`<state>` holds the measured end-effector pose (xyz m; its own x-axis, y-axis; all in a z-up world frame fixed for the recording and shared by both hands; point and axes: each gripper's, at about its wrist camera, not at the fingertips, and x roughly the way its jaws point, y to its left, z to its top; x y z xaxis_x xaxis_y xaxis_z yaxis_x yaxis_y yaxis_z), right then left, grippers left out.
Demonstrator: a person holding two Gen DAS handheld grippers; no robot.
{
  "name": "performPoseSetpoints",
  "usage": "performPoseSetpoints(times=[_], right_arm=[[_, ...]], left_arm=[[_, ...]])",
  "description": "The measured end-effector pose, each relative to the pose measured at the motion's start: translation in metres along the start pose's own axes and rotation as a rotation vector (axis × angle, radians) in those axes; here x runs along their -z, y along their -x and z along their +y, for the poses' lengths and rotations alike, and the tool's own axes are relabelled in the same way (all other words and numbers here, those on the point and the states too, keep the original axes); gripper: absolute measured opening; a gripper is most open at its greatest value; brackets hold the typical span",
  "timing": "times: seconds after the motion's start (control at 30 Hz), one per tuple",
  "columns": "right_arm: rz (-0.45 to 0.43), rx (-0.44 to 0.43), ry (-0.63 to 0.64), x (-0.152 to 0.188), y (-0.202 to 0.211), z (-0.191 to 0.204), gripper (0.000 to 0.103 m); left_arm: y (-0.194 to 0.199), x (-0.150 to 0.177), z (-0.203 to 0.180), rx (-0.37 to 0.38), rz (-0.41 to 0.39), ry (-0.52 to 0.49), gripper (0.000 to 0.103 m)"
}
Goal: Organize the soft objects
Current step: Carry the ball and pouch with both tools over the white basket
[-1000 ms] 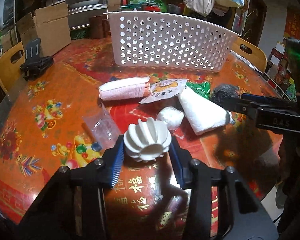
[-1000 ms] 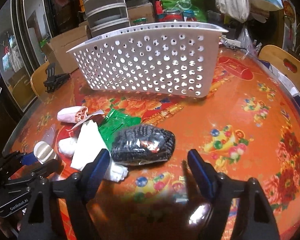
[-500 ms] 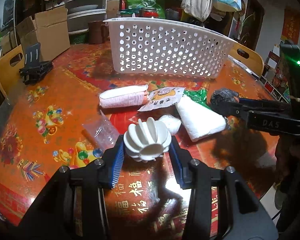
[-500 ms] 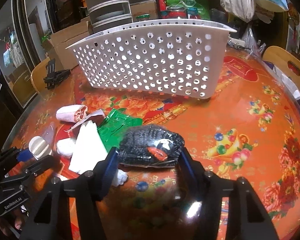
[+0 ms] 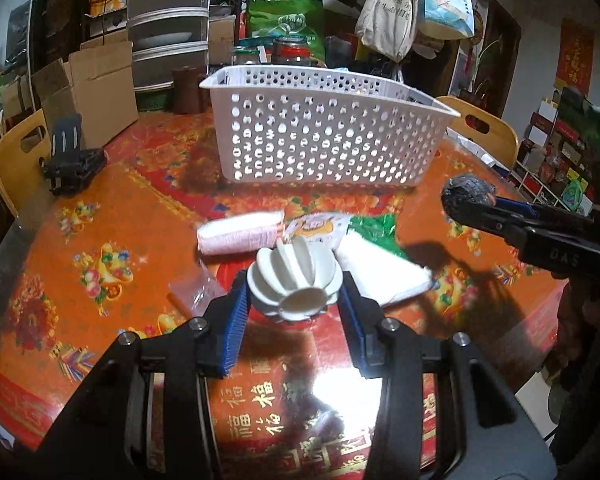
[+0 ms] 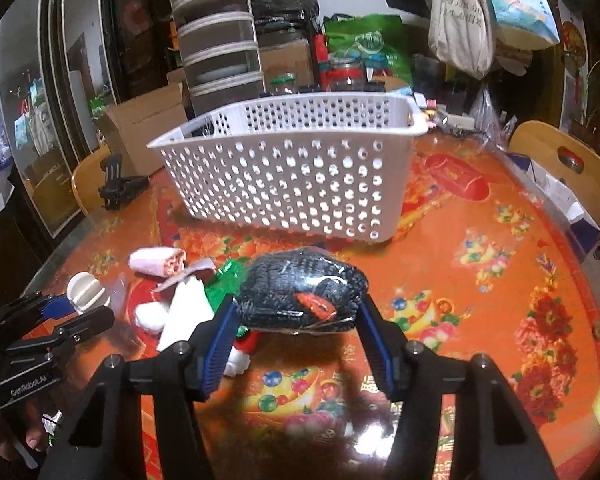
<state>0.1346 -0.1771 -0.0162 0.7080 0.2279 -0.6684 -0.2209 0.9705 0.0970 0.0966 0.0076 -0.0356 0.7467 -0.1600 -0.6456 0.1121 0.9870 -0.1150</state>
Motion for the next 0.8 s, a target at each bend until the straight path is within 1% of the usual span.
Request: performPoseSetpoints(times=[0.13, 0.27, 0.43, 0.6, 0.7, 0.8], right_arm=[[-0.026, -0.004, 0.018, -0.008, 0.012, -0.001, 0.058], [-0.053, -0.008, 0.033, -0.022, 0.024, -0.002, 0.059], [-0.095, 0.003, 0.067, -0.051, 0.039, -0.002, 0.059], [-0.115, 0.026, 0.088, -0.091, 0.039, -0.003, 0.059], [-0.105, 0.035, 0.08, -0.116, 0.026, -0.008, 0.059], [-0.053, 0.047, 0.071, -0.142, -0.003, -0.013, 0.059]], left_arm=[[0.006, -0.016, -0.001, 0.003, -0.02, -0.003, 0.04], [0.016, -0.041, -0.003, 0.011, -0.05, -0.007, 0.04], [0.025, -0.084, -0.002, 0.028, -0.086, -0.005, 0.04], [0.025, -0.141, -0.006, 0.026, -0.112, -0.02, 0.04], [0.01, -0.176, -0.007, 0.021, -0.087, -0.017, 0.04], [-0.018, -0.207, -0.004, 0.019, -0.03, 0.0, 0.04]])
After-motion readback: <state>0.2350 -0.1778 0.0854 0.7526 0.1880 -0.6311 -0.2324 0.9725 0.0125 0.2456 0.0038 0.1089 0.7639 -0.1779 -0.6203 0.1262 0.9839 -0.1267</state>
